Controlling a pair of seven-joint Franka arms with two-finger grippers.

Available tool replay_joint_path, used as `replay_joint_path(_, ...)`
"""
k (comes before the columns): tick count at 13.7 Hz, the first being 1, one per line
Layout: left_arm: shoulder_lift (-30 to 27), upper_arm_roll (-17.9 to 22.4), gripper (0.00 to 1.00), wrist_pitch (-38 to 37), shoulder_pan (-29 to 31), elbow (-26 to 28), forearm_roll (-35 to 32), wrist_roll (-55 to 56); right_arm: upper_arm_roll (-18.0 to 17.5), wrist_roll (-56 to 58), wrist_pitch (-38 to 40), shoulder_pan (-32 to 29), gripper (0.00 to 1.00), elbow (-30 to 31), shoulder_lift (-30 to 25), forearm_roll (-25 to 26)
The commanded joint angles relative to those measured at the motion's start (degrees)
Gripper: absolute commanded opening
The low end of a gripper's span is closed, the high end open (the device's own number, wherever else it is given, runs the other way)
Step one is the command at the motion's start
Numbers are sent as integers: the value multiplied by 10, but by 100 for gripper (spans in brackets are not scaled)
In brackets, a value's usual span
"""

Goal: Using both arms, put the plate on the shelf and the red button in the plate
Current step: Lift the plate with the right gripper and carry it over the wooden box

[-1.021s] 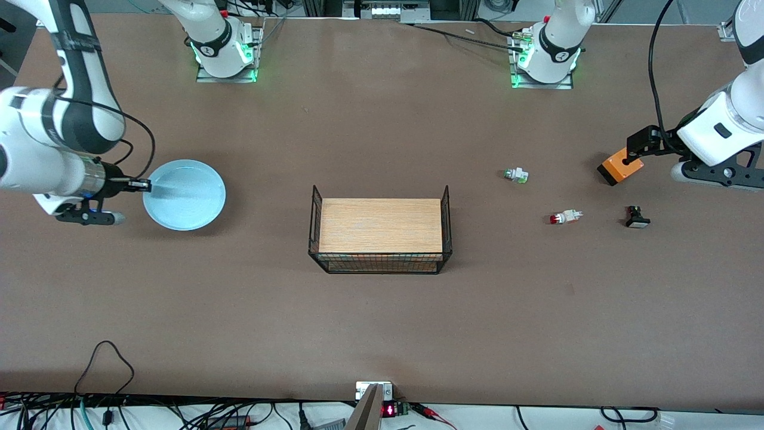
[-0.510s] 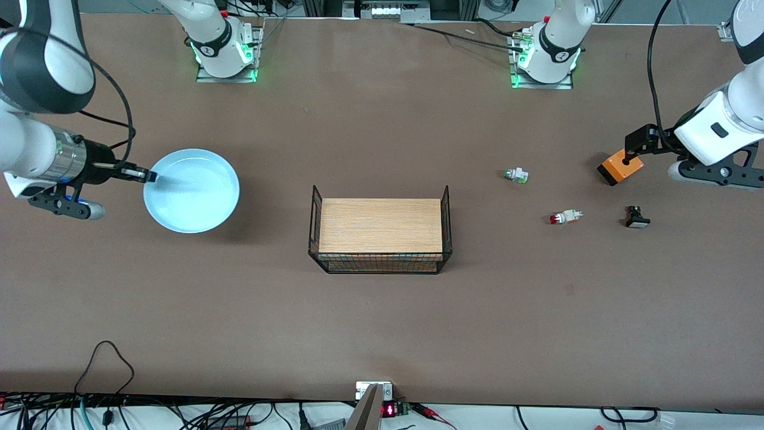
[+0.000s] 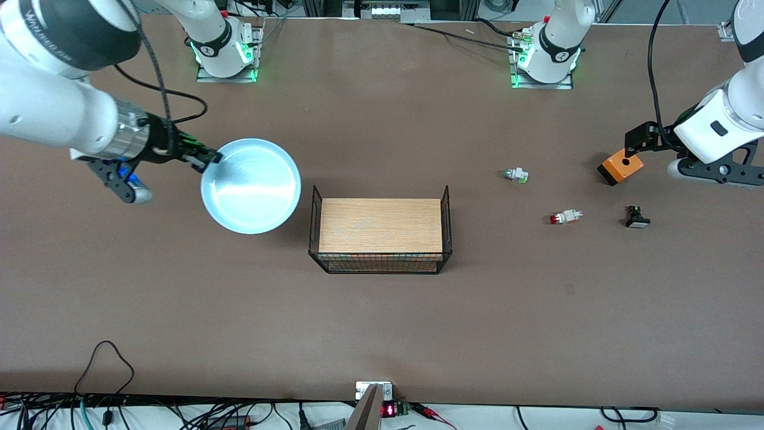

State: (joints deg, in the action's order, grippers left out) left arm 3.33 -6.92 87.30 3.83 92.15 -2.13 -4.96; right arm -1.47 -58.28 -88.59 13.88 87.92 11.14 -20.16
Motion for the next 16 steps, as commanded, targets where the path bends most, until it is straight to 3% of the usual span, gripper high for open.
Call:
replay_joint_path(1, -10, 0, 100, -8, -1, 4, -10, -3, 6, -123, 3, 62, 0, -23, 22, -13)
replay_joint_path(5, -10, 0, 100, -7, -1, 4, -10, -3, 6, -220, -64, 135, 0, -25, 38, -11)
replay_joint_path(11, -8, 0, 100, -6, -2, 3, -10, -2, 8, -247, -186, 169, 0, -24, 62, -12)
replay_joint_path(16, -6, 0, 100, -3, -2, 3, -10, -2, 8, -244, -217, 181, 0, -23, 98, -11)
